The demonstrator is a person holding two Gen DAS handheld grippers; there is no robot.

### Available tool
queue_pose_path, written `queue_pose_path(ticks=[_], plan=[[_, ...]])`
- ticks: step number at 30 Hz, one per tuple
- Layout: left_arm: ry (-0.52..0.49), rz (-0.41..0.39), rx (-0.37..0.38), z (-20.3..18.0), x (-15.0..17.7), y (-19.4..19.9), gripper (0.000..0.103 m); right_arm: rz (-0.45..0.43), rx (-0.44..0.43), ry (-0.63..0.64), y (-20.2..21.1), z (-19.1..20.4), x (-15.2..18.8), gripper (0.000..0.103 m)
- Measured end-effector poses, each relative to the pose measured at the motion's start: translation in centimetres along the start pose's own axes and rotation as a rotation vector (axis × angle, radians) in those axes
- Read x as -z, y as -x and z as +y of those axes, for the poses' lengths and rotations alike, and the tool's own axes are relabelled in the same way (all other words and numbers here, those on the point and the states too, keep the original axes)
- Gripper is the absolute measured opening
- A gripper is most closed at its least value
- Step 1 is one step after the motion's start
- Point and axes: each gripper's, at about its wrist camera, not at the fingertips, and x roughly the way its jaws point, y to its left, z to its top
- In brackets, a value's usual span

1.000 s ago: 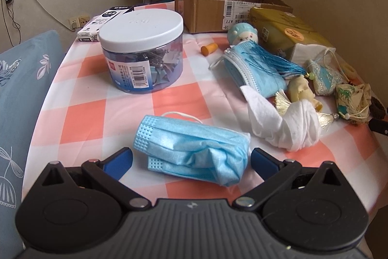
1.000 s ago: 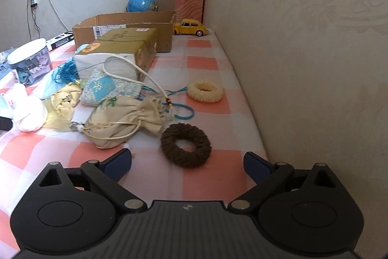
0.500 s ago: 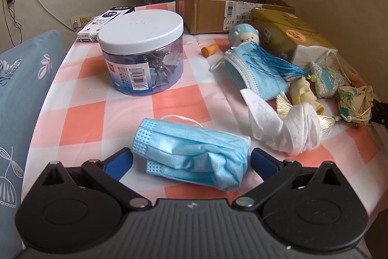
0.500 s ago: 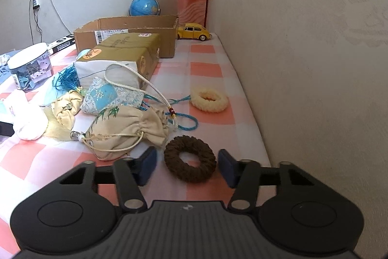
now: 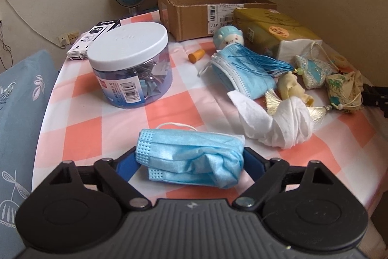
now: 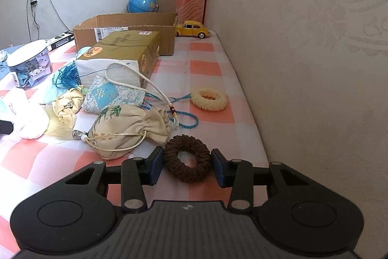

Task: Organize soft objects
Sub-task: 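Grasp and lift the blue mask with left tool while right tool lifts the hair tie, then drop the mask into the cardboard box with left tool while right tool drops the hair tie there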

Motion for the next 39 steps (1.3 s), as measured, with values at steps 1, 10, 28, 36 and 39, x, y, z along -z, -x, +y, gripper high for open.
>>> queue_pose_path(ticks=[1, 10, 28, 36, 39], plan=[[0.000, -0.001, 0.006, 0.0, -0.1, 0.0, 0.082, 0.001, 0.001, 0.000, 0.0, 0.0, 0.0, 0.048], [-0.005, 0.017, 0.044, 0.5, -0.7, 1.0, 0.074, 0.000, 0.001, -0.007, 1.0, 0.0, -0.5, 0.047], [-0.137, -0.072, 0.165, 0.0, -10.3, 4.4, 0.073, -0.079, -0.091, 0.053, 3.9, 1.0, -6.8, 0.047], [-0.158, -0.143, 0.163, -0.9, -19.2, 0.2, 0.073, -0.117, -0.120, 0.071, 2.5, 1.8, -10.0, 0.047], [-0.139, -0.129, 0.160, -0.8, -21.8, -2.5, 0.073, -0.127, -0.121, 0.074, 2.0, 1.9, -11.0, 0.047]])
